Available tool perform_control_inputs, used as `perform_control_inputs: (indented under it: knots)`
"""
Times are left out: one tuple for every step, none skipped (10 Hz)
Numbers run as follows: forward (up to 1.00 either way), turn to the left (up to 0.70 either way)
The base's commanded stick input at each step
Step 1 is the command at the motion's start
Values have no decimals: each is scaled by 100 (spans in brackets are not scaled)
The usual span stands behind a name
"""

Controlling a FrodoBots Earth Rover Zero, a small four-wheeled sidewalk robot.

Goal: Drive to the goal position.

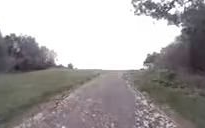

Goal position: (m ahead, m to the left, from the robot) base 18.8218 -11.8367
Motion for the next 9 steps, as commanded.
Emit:
perform_control_inputs:
  knots:
    - [85, 0]
    - [85, 0]
    - [85, 0]
    - [85, 0]
    - [85, 0]
    - [85, 0]
    - [85, 0]
    - [85, 0]
    - [85, 0]
